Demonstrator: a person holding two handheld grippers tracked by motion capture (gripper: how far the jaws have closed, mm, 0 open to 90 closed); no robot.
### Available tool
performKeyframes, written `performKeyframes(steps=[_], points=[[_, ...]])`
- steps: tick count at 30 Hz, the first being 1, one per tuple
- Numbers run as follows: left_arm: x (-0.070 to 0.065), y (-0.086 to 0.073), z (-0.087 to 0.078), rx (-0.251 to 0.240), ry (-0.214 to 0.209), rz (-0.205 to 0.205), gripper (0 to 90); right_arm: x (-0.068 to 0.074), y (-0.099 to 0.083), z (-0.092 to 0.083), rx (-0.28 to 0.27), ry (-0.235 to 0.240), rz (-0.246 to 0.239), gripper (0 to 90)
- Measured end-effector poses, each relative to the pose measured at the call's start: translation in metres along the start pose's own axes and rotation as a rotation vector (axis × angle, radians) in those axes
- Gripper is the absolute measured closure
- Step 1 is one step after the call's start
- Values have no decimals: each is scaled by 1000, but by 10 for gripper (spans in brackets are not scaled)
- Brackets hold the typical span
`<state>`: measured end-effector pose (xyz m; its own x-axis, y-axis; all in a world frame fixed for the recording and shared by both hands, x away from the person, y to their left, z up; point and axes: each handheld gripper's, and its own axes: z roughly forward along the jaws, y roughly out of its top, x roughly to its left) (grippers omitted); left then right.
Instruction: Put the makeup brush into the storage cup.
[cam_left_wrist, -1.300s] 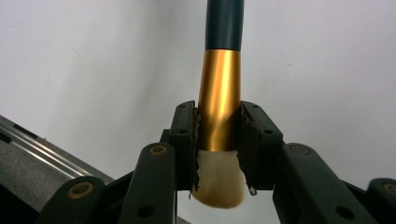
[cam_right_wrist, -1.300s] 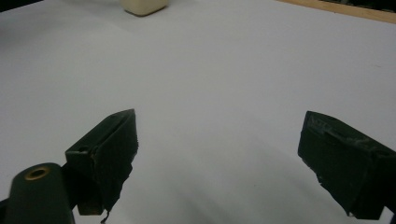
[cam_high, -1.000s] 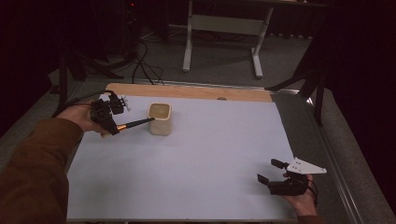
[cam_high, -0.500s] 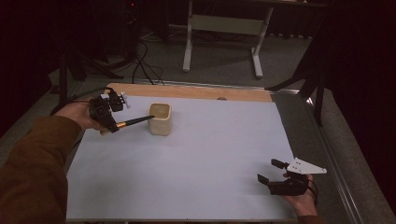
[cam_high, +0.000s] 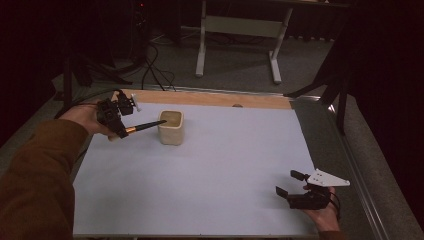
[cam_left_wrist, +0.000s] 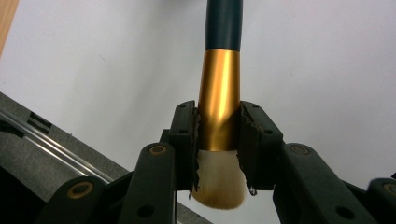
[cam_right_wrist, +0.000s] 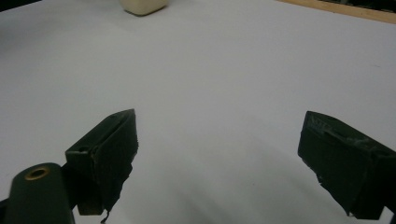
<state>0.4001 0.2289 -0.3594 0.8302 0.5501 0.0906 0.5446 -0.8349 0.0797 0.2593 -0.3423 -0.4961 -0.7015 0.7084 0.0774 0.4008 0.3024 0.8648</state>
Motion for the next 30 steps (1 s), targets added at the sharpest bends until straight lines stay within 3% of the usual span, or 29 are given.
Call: performKeyframes(steps=[30], points=[[8, 14, -14, 8, -2, -16, 691, -1, 0, -1, -4, 1, 5, 116]])
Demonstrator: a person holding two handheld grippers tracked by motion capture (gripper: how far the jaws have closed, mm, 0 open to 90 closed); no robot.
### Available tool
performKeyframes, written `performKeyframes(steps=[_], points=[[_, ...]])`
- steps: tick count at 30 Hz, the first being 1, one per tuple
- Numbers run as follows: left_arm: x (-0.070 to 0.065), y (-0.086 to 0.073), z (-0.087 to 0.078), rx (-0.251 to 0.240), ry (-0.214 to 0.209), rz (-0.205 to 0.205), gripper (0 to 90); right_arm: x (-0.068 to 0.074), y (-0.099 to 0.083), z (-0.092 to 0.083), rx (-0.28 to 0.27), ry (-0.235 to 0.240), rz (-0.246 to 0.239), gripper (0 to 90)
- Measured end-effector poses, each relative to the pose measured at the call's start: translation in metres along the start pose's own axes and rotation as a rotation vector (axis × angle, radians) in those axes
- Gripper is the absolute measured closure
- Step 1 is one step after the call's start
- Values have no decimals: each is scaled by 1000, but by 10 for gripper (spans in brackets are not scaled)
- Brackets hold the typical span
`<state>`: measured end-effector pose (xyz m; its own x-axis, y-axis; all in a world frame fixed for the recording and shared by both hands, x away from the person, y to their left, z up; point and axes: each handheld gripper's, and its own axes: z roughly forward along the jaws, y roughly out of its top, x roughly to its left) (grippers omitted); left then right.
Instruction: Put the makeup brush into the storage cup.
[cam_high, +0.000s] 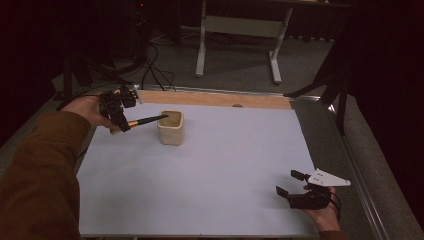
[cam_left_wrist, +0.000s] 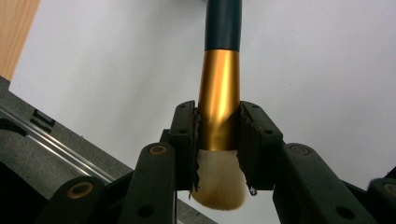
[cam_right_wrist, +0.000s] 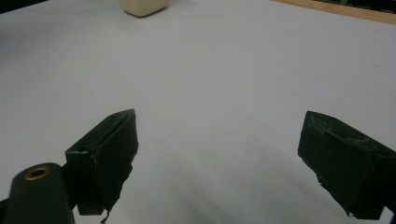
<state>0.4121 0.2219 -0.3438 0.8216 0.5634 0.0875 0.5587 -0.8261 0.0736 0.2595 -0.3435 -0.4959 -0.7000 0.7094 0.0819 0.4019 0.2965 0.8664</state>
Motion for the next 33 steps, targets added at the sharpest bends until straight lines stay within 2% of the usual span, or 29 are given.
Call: performKeyframes(steps=[13, 33], points=[[2, 11, -2, 30, 9, 17, 690, -1, 0, -1, -4, 1, 3, 116], [3, 21, -5, 28, 30, 14, 691, -2, 0, -2, -7, -1, 4, 116]])
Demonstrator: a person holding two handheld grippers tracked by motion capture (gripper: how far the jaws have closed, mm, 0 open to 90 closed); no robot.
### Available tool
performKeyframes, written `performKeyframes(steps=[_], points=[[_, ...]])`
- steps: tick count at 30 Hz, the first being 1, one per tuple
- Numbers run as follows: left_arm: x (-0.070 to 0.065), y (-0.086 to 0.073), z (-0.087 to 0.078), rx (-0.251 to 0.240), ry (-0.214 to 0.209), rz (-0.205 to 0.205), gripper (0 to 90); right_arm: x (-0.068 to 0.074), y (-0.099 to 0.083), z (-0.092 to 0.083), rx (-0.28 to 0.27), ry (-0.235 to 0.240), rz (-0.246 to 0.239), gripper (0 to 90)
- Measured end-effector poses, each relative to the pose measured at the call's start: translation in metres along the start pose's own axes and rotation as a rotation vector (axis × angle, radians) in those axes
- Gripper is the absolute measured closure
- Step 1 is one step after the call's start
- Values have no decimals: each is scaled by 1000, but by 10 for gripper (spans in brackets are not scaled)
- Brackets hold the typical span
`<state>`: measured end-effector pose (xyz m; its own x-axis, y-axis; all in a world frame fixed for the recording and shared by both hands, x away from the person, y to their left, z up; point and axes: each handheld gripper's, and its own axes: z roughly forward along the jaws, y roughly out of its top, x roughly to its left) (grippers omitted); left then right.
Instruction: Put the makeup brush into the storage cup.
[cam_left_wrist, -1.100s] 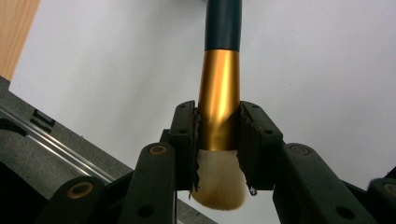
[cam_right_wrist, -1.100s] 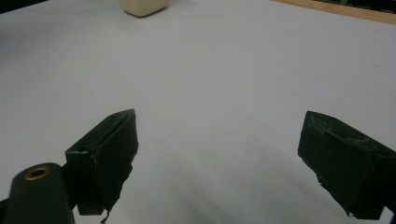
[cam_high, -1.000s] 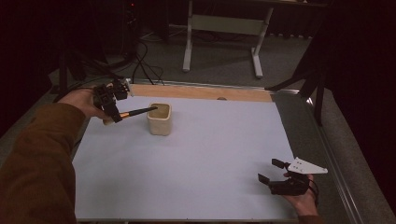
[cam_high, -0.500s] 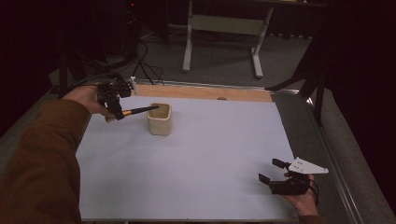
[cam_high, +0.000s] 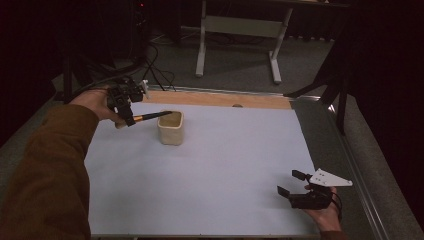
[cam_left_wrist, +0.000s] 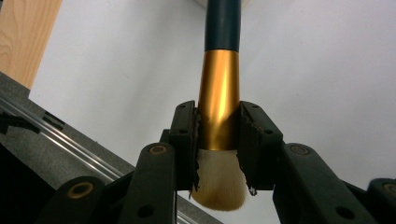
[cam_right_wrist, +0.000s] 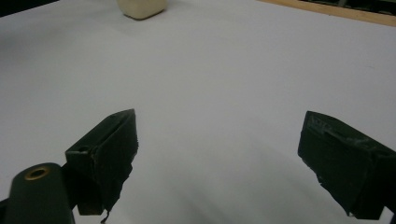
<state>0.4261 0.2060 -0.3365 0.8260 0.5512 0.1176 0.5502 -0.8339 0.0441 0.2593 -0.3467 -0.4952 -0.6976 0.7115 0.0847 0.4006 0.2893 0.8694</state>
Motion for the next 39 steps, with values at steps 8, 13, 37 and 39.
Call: performKeyframes(steps=[8, 13, 37, 39], points=[[0, 8, 0, 7, 0, 2, 691, -1, -1, -1, -3, -3, 4, 116], [-1, 12, 0, 15, 5, 3, 691, -1, 0, -2, -5, -4, 1, 116], [2, 24, 2, 38, 3, -6, 691, -1, -1, -2, -5, -3, 6, 116], [3, 25, 2, 43, 4, -5, 691, -1, 0, -2, -5, -3, 7, 116]])
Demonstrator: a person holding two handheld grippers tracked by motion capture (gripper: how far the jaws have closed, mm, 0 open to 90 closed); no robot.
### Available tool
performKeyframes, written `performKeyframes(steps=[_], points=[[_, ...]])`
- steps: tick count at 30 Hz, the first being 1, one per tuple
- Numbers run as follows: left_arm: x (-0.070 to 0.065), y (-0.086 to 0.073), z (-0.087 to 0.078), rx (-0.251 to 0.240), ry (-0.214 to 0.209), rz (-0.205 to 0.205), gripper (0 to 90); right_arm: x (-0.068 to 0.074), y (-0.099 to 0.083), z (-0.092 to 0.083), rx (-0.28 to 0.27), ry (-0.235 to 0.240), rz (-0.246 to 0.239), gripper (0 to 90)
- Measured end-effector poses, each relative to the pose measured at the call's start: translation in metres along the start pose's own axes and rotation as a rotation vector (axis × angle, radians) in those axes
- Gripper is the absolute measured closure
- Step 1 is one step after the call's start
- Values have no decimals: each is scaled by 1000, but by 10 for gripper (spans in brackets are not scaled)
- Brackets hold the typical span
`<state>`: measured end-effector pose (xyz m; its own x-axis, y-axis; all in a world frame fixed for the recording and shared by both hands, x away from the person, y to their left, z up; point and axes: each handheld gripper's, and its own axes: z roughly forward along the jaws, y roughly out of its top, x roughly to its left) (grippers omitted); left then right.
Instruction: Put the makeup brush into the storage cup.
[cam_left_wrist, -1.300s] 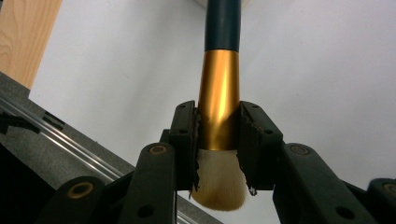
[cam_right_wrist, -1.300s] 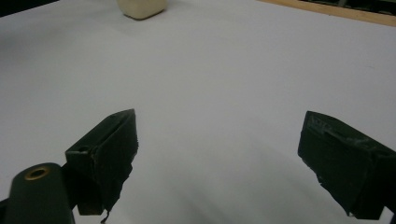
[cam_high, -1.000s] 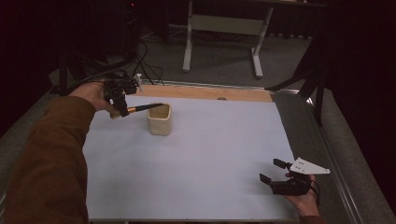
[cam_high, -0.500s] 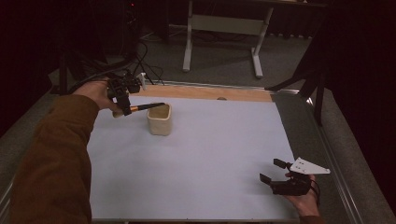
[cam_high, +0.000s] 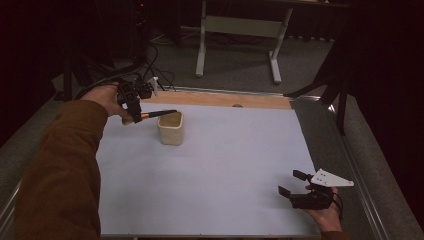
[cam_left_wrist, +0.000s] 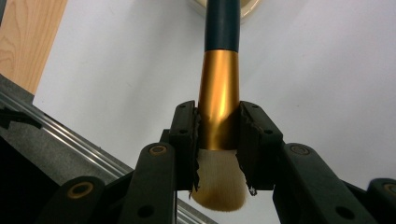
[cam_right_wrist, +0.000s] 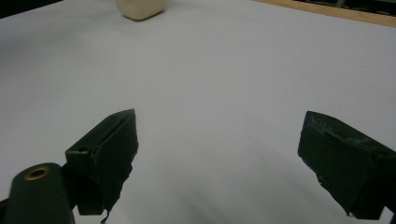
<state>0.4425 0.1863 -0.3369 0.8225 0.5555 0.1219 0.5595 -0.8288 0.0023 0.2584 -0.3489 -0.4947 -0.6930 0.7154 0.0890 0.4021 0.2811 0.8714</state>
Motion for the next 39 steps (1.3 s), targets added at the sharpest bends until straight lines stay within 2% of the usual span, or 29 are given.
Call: performKeyframes(steps=[24, 39], points=[[-2, 11, 2, 42, 32, 11, 691, -2, 1, 2, -1, 8, -5, 116], [-1, 14, 5, 45, 19, 6, 690, -1, 1, 1, -1, 7, -8, 116]])
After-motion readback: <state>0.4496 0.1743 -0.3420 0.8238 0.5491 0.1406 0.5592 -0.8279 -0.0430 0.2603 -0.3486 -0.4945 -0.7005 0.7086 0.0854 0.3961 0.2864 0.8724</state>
